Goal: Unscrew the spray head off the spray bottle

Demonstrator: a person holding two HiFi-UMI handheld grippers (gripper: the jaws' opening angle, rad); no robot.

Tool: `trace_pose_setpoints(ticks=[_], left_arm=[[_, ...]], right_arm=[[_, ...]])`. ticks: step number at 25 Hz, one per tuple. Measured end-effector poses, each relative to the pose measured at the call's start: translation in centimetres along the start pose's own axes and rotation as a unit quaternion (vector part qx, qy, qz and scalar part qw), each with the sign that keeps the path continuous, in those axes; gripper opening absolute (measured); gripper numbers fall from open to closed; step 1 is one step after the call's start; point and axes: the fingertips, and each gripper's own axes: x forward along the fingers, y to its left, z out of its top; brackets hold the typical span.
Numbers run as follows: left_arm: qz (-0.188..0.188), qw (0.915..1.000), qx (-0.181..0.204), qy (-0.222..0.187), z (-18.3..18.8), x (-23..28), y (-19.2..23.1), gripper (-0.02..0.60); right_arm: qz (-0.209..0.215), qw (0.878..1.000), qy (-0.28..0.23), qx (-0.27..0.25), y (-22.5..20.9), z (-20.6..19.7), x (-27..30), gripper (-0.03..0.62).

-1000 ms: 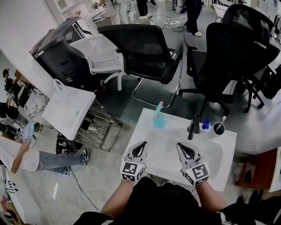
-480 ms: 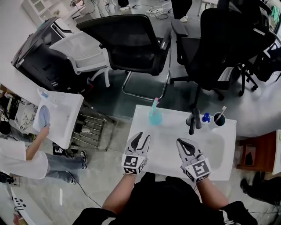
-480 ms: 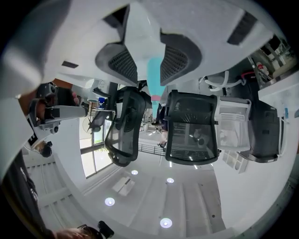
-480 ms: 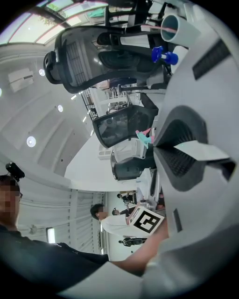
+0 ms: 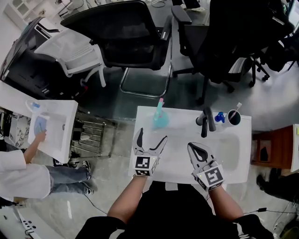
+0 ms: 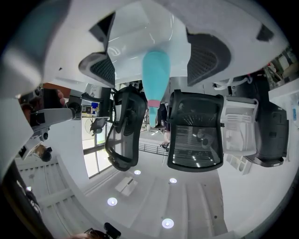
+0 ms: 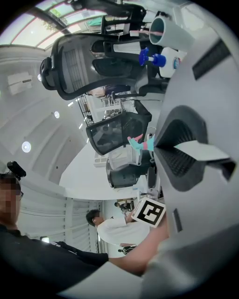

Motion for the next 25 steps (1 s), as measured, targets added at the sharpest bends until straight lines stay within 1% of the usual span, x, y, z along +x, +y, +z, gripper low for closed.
trace_pose_setpoints(ticks=[3, 8, 15, 20, 25], left_arm=[[-0.002, 1.0, 0.0, 0.001, -0.3, 2.1, 0.3, 0.468], [0.002, 1.0, 0.001, 0.001, -1.0, 4.7, 0.7, 0.469], [-0.002, 0.9993, 0.034, -0.014, -1.5, 7.5, 0.8, 0.468], [0.002, 0.9993, 0.037, -0.01, -2.4, 9.1, 0.8, 0.466], [0.012, 0.9992, 0.03, -0.024, -2.2, 10.3, 1.3, 0.466]], right_arm=[[-0.01, 1.0, 0.014, 0.002, -0.6, -0.9, 0.1, 0.005], [-0.018, 1.0, 0.024, 0.003, -1.3, -1.3, 0.2, 0.005], [-0.016, 0.999, 0.037, 0.009, -1.7, -2.4, 0.5, 0.005], [-0.012, 0.999, 0.047, 0.019, -1.8, -2.8, 0.6, 0.005], [-0.01, 0.998, 0.056, 0.023, -1.9, -3.5, 0.8, 0.005]])
